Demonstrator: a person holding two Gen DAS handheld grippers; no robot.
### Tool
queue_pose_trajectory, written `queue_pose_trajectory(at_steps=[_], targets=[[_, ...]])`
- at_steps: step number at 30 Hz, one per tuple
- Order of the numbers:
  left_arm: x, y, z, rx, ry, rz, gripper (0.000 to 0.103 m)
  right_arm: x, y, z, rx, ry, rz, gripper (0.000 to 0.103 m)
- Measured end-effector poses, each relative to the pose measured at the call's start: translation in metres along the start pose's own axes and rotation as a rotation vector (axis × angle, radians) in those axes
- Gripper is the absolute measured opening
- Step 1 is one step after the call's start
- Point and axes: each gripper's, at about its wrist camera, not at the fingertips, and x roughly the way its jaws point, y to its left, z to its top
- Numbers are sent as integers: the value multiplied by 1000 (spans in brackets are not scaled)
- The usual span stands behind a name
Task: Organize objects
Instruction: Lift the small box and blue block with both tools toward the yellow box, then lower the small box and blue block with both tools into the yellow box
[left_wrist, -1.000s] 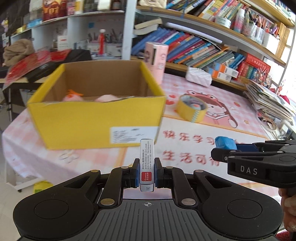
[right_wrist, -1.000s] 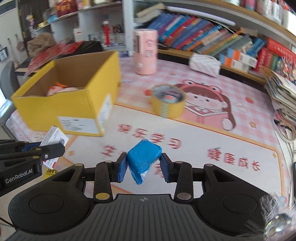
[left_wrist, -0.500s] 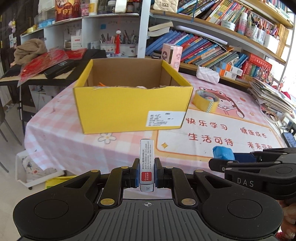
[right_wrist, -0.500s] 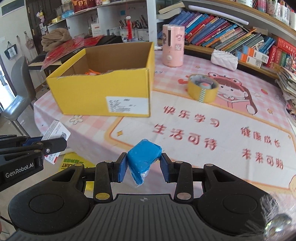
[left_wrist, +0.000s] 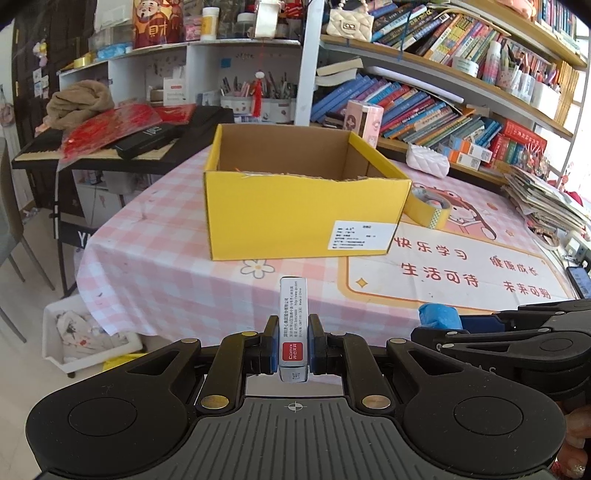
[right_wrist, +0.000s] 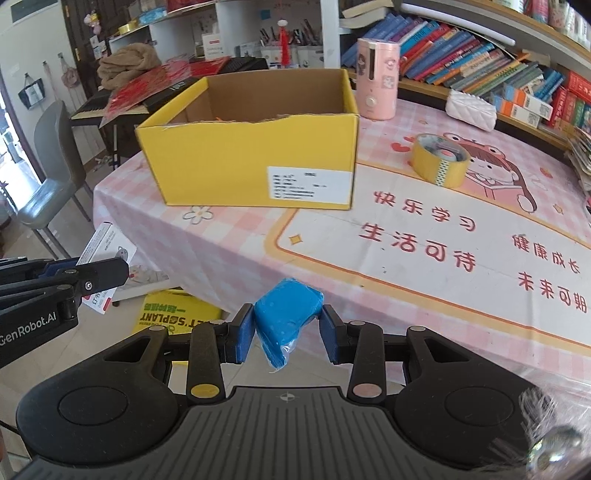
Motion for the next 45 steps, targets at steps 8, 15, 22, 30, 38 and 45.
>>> queue_pose_trajectory(at_steps=[8, 15, 22, 30, 38, 45], targets=[[-3, 10, 0, -9, -13, -5, 13, -1, 12, 2, -15, -2, -9, 36], [-5, 15, 3, -22, -28, -7, 13, -1, 18, 6, -28, 0, -12, 35], [-7, 18, 20, -30, -68, -22, 13, -3, 20, 17, -47, -30, -16, 35], [-2, 18, 67, -17, -181, -29, 13, -12, 10, 65, -36, -169, -25, 35], [26, 9, 103, 1, -212, -13, 13, 3, 1, 122, -69, -257, -13, 35], [62, 6, 124, 1, -197, 15, 13, 36, -13, 154, -107, -242, 5, 35]])
